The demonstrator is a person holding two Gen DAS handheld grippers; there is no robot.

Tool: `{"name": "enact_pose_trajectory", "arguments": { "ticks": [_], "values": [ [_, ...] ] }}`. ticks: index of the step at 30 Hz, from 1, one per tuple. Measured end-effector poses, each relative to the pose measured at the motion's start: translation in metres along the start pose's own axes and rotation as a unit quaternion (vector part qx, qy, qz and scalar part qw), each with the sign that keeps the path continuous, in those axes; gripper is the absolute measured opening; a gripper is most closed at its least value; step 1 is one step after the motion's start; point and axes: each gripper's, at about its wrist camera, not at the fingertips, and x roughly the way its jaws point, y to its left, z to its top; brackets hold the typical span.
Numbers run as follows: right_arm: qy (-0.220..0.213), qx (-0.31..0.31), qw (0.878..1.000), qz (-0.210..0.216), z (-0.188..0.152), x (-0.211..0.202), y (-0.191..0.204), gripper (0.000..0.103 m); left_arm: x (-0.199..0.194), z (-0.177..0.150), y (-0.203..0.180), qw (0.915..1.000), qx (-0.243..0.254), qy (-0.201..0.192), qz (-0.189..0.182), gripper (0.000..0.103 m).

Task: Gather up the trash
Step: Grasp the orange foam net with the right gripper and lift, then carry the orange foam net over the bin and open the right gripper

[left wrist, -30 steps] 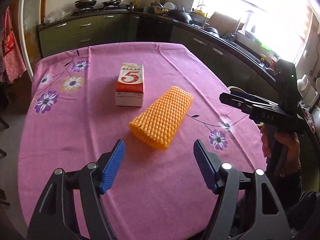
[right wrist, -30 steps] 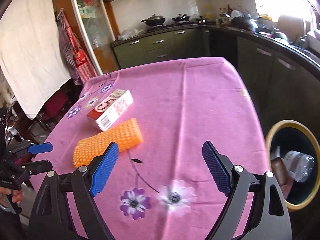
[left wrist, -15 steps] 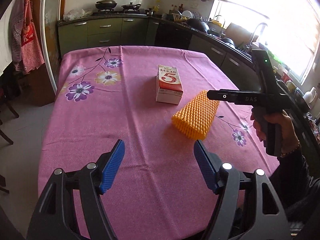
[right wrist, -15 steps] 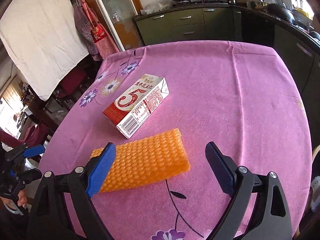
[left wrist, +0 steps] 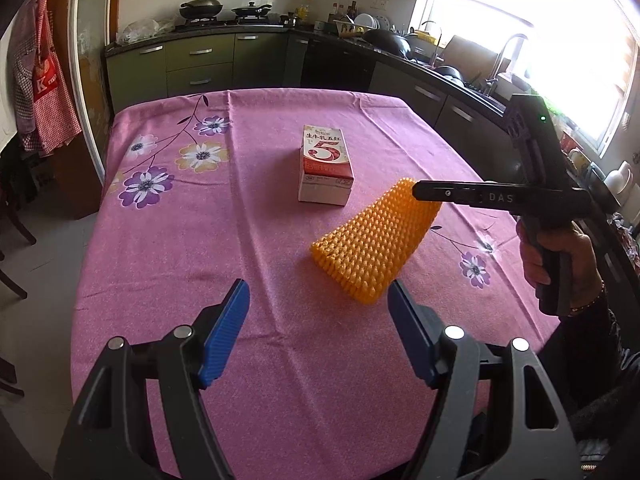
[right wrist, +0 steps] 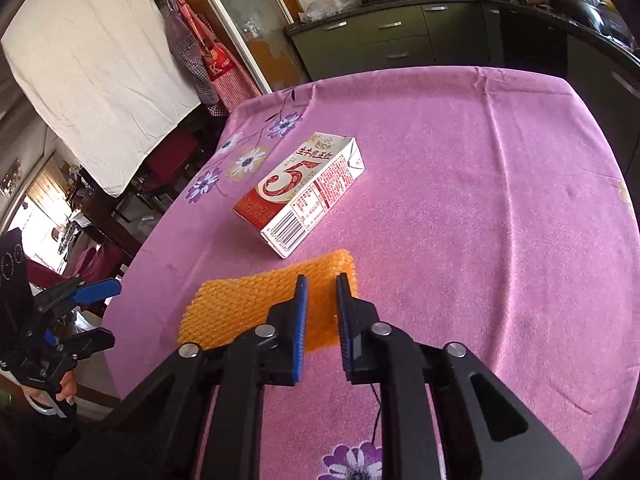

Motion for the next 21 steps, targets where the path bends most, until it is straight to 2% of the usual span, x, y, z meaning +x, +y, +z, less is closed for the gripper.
{"name": "enact_pose_trajectory", "arguments": {
  "ticks": [7,14,21],
  "values": [
    [-0.048,-0.004,0.999,0.007,-0.011,-0.046,0.008,0.008,0.001,0.002,-0.007,0.9999,0.011,0.002,0.000,0.068],
    [-0.092,-0.019,0.995,-0.014,-0.013,-0.084,0.018,0.007,0.000,0.004,-0.013,0.9998,0.020,0.003,-0.001,0.069],
    [-0.118,-0.026,0.992,-0.028,-0.014,-0.108,0.021,0.007,0.002,0.003,-0.017,0.9997,0.025,0.007,-0.001,0.069]
  ]
}}
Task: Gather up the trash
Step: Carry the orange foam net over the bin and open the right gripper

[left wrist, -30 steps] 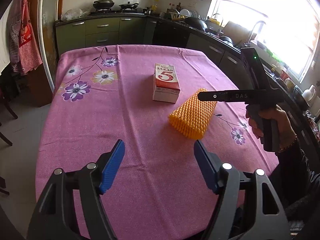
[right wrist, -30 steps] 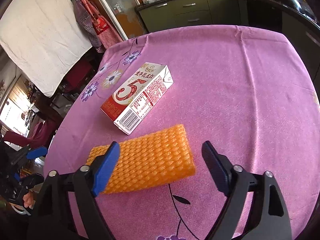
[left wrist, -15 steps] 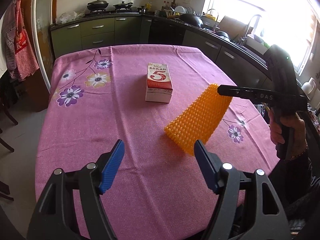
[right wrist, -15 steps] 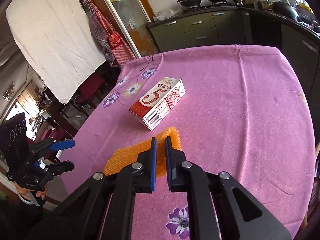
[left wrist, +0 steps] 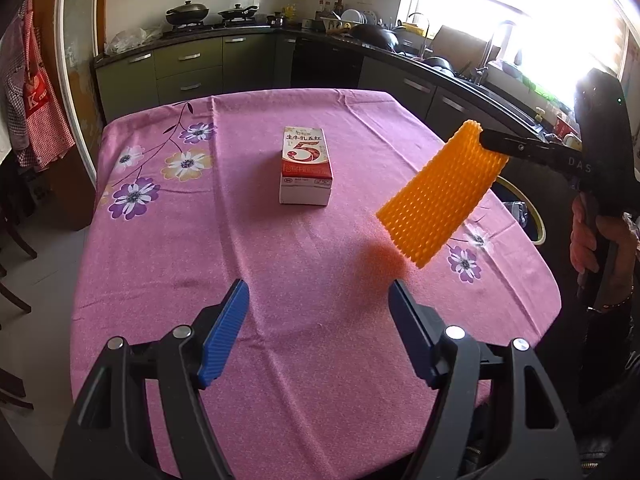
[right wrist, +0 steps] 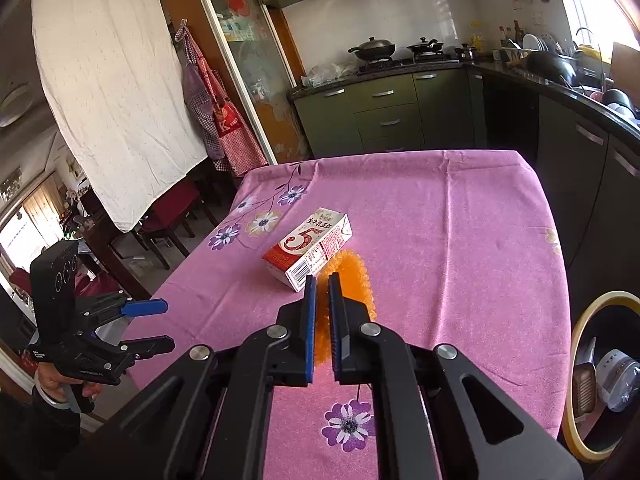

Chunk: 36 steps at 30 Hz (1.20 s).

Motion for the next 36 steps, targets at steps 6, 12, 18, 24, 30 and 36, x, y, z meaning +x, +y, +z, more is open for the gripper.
{"name": "enact_pose_trajectory", "arguments": {
  "ticks": [6,12,18,24,30,36],
  "values": [
    [-0.012,-0.004,1.000,-0.004,0.003,-0.012,0.001,0.007,0.002,0.000,-0.001,1.0000,0.001,0.004,0.001,0.069],
    [-0.024,-0.007,1.000,-0.014,0.005,-0.021,0.003,0.007,0.001,0.000,-0.001,1.0000,0.002,0.002,0.001,0.069],
    [-0.063,0.004,0.997,-0.054,0.015,-0.056,-0.016,0.007,-0.001,0.001,-0.004,1.0000,0.008,0.000,0.000,0.069],
    [-0.097,0.040,0.981,-0.163,0.018,-0.113,-0.074,0.007,0.004,0.002,-0.007,0.9999,0.012,0.004,-0.005,0.069],
    [-0.101,0.098,0.958,-0.248,0.003,-0.145,-0.145,0.007,0.010,0.005,-0.018,0.9996,0.024,0.012,-0.008,0.069],
    [-0.101,0.161,0.936,-0.295,-0.017,-0.143,-0.212,0.007,0.011,0.009,-0.026,0.9993,0.035,0.014,-0.006,0.069]
  ]
}}
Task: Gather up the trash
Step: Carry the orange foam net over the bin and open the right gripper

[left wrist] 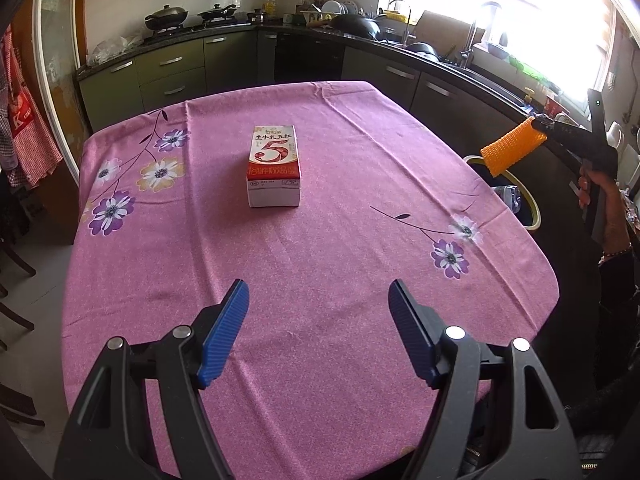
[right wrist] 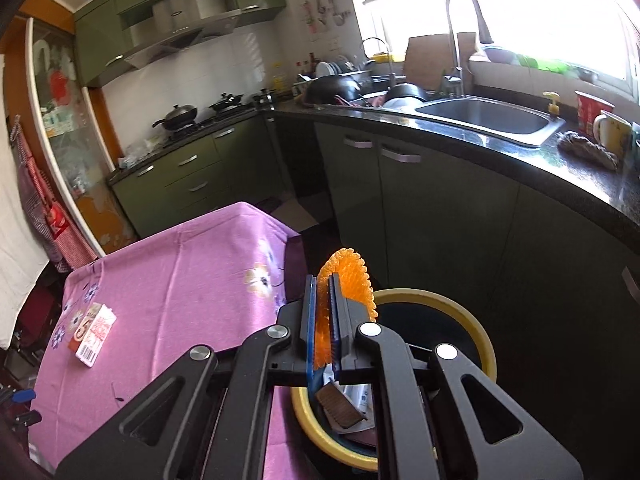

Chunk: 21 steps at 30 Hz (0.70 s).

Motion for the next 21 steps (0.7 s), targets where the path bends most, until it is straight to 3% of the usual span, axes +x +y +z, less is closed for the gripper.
{"name": "enact_pose_trajectory", "arguments": {
  "ticks": [7,16,18,19,21],
  "values": [
    [0.014,0.044,0.998,-0.039,-0.005,0.051,-0.038,0.007,0.004,0.002,-0.002,1.0000,0.002,0.006,0.004,0.069],
    [0.051,0.080,0.992,-0.077,-0.022,0.104,-0.058,0.009,0.009,0.003,-0.004,0.9999,0.007,0.012,0.002,0.069],
    [0.051,0.084,0.990,-0.098,-0.026,0.105,-0.058,0.022,0.010,0.002,-0.004,0.9999,0.006,0.013,0.003,0.071],
    [0.048,0.086,0.989,-0.107,-0.028,0.104,-0.060,0.035,0.011,0.002,-0.003,0.9999,0.005,0.014,0.004,0.073],
    [0.037,0.091,0.989,-0.108,-0.031,0.095,-0.063,0.039,0.013,0.003,-0.001,0.9999,0.002,0.015,0.005,0.075]
  ]
}}
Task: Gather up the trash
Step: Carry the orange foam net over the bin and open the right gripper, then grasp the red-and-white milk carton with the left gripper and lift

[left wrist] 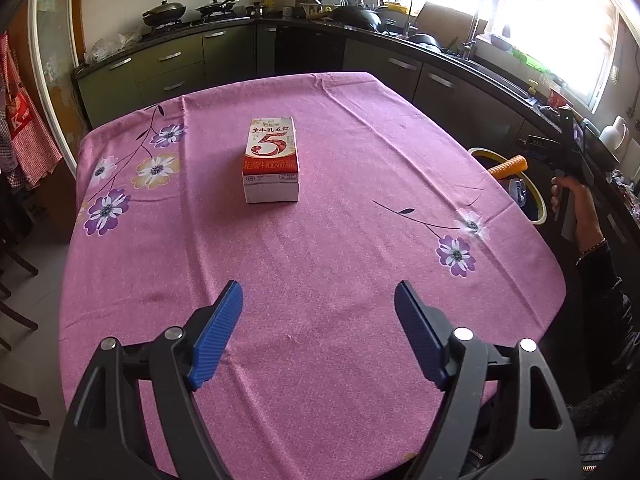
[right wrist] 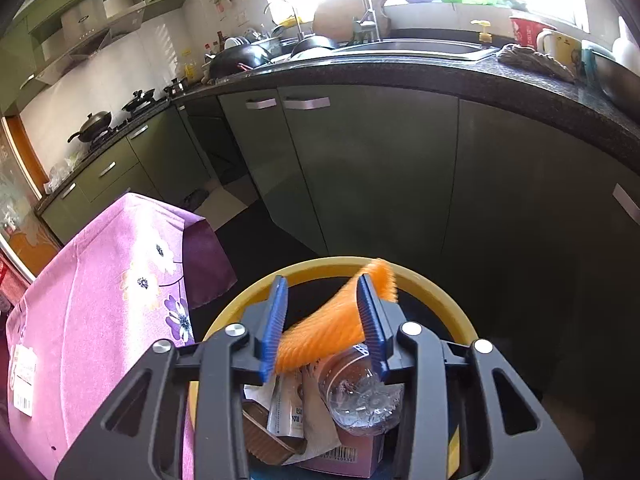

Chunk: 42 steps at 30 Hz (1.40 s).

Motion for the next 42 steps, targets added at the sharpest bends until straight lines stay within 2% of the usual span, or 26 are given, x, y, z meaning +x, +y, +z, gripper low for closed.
{"name": "enact_pose_trajectory", "arguments": {
  "ticks": [3,6,10,15,20,24,27,31,35,39,42],
  "values": [
    [-0.023,-0.009,1.000,-0.003,-0.005,-0.023,0.000,0.042,0.008,0.005,0.005,0.9999,-0.009,0.005,-0.005,0.076],
    [-0.043,-0.011,0.999,0.019,-0.015,-0.051,0.003,0.050,0.020,0.016,0.012,0.9998,-0.016,0.012,-0.006,0.078],
    [-0.059,-0.031,0.997,0.039,-0.033,-0.083,0.016,0.053,0.039,0.042,0.021,0.9996,-0.014,0.021,-0.008,0.082],
    [-0.046,-0.047,0.995,0.071,-0.055,-0.101,0.033,0.057,0.064,0.079,0.028,0.9997,-0.011,0.011,0.021,0.088],
    [-0.035,-0.060,0.993,0.097,-0.069,-0.107,0.050,0.057,0.100,0.102,0.034,0.9985,-0.043,0.027,0.018,0.088],
    [-0.030,-0.072,0.990,0.115,-0.075,-0.109,0.063,0.058,0.125,0.117,0.033,0.9971,-0.045,0.033,0.051,0.088],
    [-0.024,-0.081,0.989,0.124,-0.078,-0.108,0.070,0.060,0.142,0.123,0.035,0.9954,-0.057,0.049,0.060,0.086],
    [-0.017,-0.084,0.988,0.131,-0.081,-0.107,0.075,0.062,0.153,0.125,0.038,0.9938,-0.065,0.062,0.067,0.077],
    [-0.011,-0.084,0.987,0.135,-0.082,-0.105,0.076,0.062,0.155,0.126,0.037,0.9935,-0.063,0.065,0.070,0.075],
    [-0.010,-0.084,0.987,0.138,-0.082,-0.105,0.077,0.063,0.160,0.126,0.038,0.9929,-0.063,0.073,0.070,0.064],
    [-0.009,-0.086,0.986,0.139,-0.082,-0.105,0.079,0.063,0.161,0.126,0.037,0.9929,-0.060,0.072,0.073,0.060]
  ]
}}
